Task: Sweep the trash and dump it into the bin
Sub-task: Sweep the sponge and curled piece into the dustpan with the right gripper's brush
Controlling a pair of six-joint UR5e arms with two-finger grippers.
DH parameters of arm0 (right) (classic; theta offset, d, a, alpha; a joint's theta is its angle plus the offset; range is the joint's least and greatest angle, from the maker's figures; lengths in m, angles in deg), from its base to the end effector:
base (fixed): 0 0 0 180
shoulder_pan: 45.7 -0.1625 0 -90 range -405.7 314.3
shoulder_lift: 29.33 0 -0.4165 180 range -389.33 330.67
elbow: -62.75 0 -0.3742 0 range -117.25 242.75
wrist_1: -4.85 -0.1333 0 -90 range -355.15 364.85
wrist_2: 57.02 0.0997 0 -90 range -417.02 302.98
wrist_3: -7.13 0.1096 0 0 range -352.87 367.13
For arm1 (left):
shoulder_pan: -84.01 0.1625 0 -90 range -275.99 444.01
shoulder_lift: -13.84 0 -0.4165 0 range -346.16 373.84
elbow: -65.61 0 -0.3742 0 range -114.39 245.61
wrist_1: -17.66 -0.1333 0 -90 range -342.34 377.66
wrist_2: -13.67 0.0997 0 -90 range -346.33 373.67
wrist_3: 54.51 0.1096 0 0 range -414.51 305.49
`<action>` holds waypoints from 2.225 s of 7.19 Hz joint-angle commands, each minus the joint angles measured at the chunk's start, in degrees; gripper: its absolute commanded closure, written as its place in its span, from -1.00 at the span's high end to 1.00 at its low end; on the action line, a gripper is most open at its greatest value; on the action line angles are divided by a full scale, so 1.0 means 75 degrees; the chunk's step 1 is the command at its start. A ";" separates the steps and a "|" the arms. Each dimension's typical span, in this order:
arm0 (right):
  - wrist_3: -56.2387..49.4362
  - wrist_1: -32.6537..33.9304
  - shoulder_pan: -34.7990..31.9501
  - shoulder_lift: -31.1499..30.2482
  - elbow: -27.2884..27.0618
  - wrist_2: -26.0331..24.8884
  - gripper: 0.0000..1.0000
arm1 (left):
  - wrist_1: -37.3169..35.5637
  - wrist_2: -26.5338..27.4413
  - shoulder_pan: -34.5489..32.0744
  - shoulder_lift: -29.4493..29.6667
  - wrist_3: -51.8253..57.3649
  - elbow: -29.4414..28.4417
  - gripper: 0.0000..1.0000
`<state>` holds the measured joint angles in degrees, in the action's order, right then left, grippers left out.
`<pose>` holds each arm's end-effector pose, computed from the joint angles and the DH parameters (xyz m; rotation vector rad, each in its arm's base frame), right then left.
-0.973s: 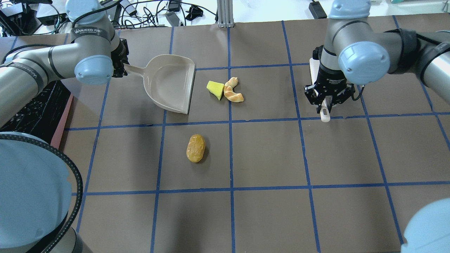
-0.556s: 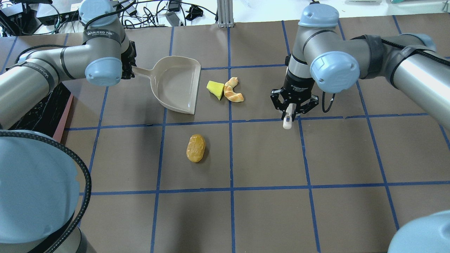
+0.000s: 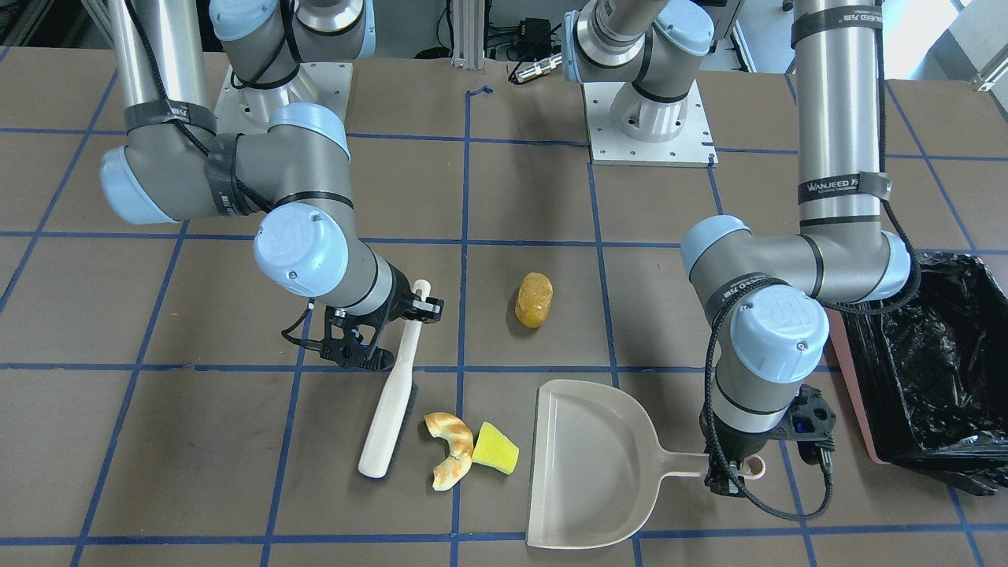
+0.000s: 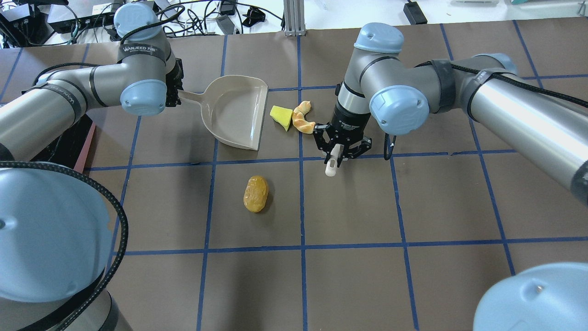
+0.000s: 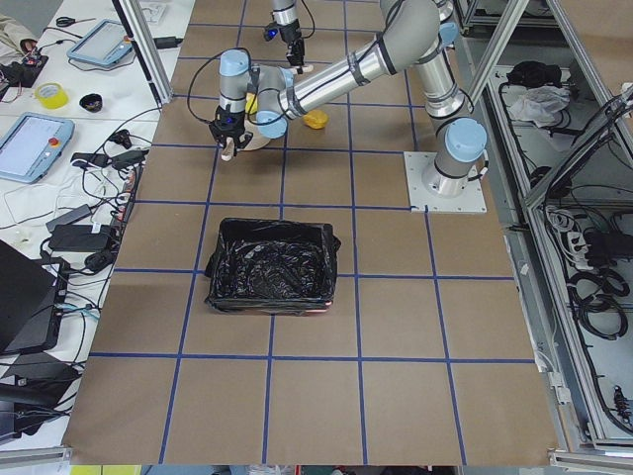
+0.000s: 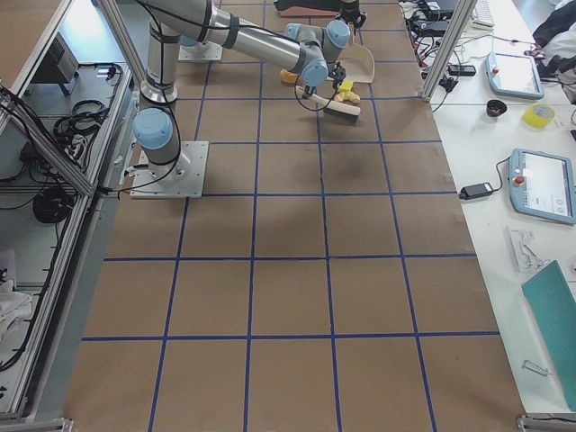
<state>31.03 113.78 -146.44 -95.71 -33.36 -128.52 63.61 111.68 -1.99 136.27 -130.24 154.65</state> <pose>0.2714 -0.5290 0.2378 0.3718 2.8390 0.3972 -0.0715 -0.6701 0.2345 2.0052 -2.3639 0.4040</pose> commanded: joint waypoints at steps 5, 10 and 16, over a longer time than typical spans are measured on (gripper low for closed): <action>0.1449 0.2245 -0.1357 0.2018 0.2149 0.1658 -1.00 | -0.0010 -0.0001 -0.0006 0.0011 0.0020 -0.0083 -1.00; 0.0753 0.0776 -0.1346 0.1459 0.2198 -0.0399 -1.00 | -0.0010 -0.0060 -0.0006 -0.0094 0.0125 -0.0060 -1.00; 0.1499 -0.1528 -0.1592 0.0987 0.1823 -0.2467 -1.00 | -0.0010 -0.0678 0.0471 -0.0375 0.0544 0.0431 -1.00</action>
<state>39.14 102.74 -157.90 -88.26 -19.42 -146.97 63.31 108.70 -0.67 134.30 -128.12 156.60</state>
